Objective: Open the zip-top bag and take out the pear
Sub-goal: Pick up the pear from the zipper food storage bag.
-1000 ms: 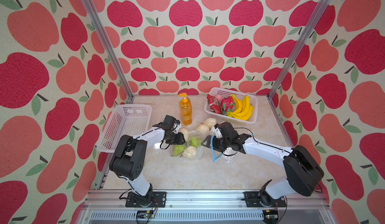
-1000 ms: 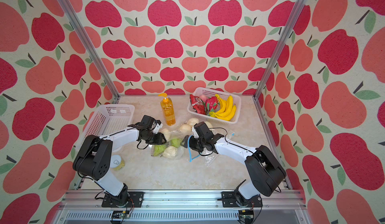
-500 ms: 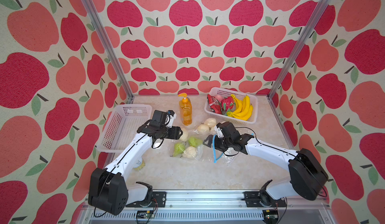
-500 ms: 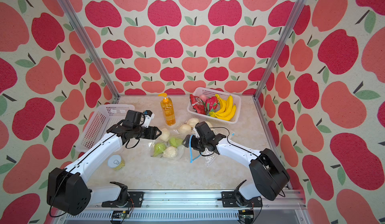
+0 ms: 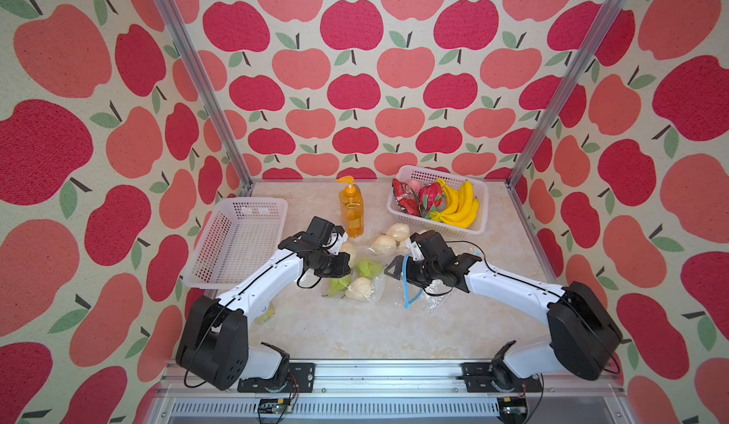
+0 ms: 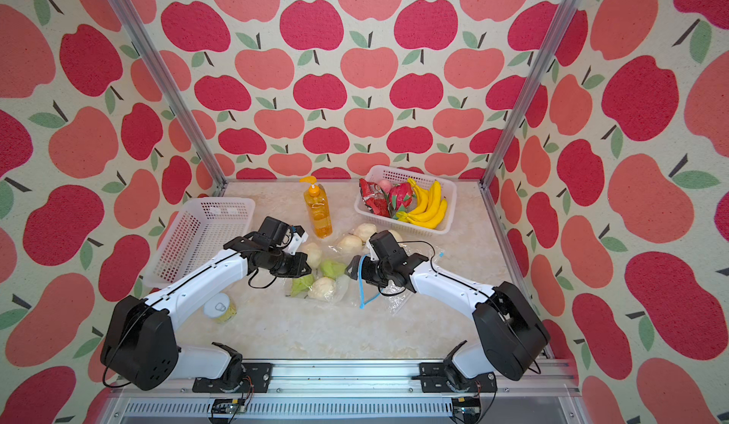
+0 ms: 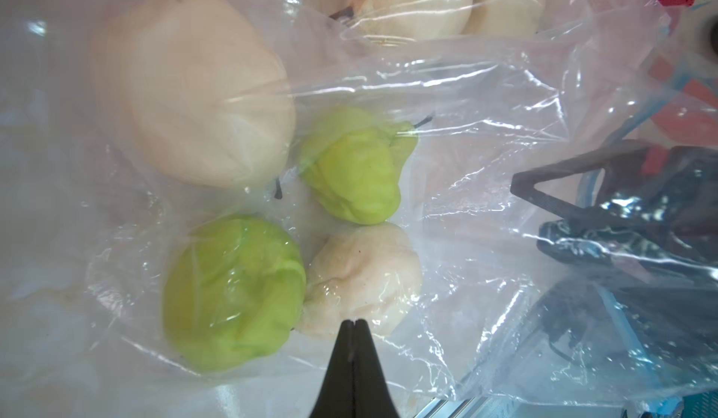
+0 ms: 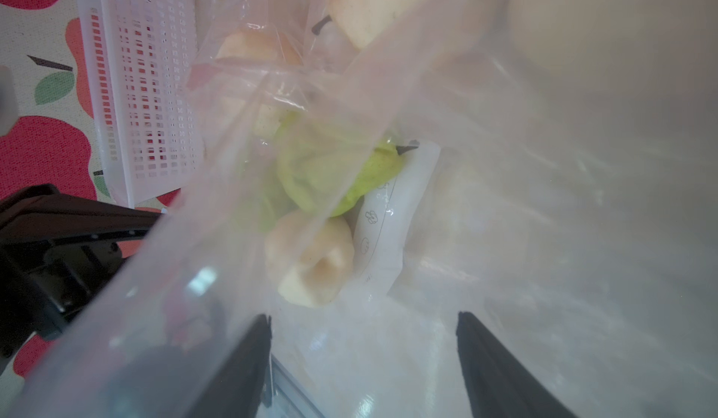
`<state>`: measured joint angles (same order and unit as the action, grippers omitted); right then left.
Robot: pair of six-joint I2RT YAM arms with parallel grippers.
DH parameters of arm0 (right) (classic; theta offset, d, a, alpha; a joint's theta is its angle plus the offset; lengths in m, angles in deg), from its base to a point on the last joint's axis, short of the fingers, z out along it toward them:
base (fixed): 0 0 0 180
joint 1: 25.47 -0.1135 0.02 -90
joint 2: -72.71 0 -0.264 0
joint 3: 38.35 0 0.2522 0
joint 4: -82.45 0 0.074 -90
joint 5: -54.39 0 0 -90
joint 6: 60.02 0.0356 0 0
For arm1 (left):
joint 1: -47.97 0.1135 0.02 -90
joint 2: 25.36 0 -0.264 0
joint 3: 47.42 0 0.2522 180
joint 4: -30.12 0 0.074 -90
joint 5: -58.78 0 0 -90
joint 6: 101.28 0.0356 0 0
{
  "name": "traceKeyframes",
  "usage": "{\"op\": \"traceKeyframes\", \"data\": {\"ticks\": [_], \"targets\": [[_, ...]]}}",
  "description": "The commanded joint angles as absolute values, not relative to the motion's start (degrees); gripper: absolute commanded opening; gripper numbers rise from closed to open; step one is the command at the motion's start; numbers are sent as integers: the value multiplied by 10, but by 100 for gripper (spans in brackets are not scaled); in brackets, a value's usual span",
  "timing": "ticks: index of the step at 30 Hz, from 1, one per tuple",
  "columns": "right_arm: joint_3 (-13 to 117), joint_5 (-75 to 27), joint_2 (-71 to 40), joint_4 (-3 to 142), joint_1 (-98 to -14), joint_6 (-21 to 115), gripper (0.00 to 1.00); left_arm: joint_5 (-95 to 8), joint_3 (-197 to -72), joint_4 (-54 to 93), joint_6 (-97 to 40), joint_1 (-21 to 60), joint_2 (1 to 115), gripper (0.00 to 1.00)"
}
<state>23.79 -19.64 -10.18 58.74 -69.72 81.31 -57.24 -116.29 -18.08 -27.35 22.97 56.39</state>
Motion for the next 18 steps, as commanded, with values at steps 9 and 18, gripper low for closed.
{"op": "traceKeyframes", "data": {"ticks": [9,18], "targets": [[220,-183,-110,604,-705,827,80,-589,-1163,-131,-290,180,722,0],[216,-158,-112,589,-711,812,80,-612,-1169,-95,-310,170,749,0]]}}
